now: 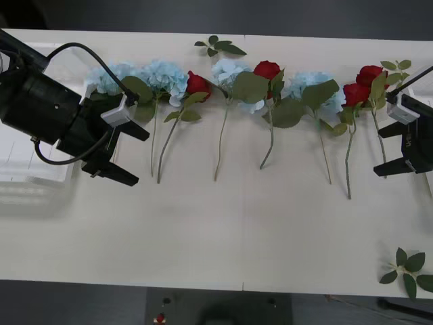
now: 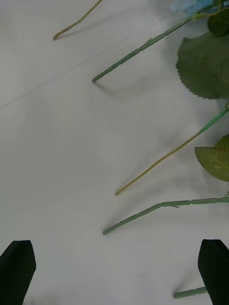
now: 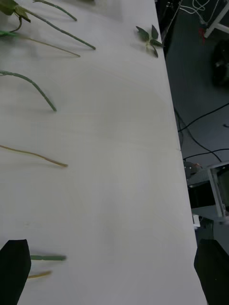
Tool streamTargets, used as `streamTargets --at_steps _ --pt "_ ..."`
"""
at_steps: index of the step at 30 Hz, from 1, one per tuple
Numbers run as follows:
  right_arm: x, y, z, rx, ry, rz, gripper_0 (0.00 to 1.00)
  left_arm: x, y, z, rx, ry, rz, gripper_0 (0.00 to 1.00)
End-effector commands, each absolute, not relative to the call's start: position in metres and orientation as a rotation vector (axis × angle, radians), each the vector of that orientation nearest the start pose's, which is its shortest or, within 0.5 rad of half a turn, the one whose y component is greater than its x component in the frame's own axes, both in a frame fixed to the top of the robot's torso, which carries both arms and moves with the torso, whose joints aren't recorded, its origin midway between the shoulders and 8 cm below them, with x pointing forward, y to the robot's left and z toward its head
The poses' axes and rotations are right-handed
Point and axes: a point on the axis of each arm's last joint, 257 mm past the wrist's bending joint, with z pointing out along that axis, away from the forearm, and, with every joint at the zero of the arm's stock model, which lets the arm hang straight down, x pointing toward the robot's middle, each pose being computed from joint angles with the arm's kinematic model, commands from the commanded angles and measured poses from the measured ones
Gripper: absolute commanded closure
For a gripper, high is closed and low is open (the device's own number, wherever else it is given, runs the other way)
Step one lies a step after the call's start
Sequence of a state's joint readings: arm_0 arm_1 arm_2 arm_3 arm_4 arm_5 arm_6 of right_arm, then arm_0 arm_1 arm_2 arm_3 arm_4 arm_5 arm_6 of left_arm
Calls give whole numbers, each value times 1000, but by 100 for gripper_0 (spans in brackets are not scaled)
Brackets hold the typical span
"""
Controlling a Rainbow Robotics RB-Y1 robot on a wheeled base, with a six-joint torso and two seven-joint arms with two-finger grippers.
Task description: Put the red flowers into the right box and the blue flowers into the left box
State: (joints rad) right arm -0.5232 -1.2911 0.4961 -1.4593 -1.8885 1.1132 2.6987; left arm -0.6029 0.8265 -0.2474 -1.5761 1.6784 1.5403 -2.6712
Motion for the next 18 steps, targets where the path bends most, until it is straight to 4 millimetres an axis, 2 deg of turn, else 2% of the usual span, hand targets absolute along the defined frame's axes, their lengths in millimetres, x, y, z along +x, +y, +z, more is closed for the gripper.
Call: streamTargets --at_steps 1,2,3,5,7,11,13,15,16,18 --pt "461 -320 -165 -1431 2038 283 0 391 144 -194 1798 1727 -752 0" --pt "461 -320 -165 -1431 2038 283 0 393 142 -190 1788 1721 -758 0" --pt "432 -313 -216 -1433 2117 398 0 392 142 -193 1780 1727 -771 0" --pt "432 -313 -216 -1433 2117 398 0 392 142 -193 1780 1727 -771 0" --pt "439 -318 -211 -1446 2158 423 0 394 140 -183 1784 1701 -757 0" --pt "463 -324 -167 -1366 2119 412 0 402 143 -172 1760 1685 -733 0" --pt "473 -322 -142 -1330 2075 405 0 407 143 -161 1735 1669 -725 0" --pt "480 -318 -126 -1290 2043 412 0 412 143 -156 1706 1663 -719 0" --pt "489 -314 -112 -1239 2009 417 0 421 145 -149 1669 1658 -699 0" --pt "500 -313 -98 -1188 1973 391 0 431 148 -143 1624 1657 -667 0"
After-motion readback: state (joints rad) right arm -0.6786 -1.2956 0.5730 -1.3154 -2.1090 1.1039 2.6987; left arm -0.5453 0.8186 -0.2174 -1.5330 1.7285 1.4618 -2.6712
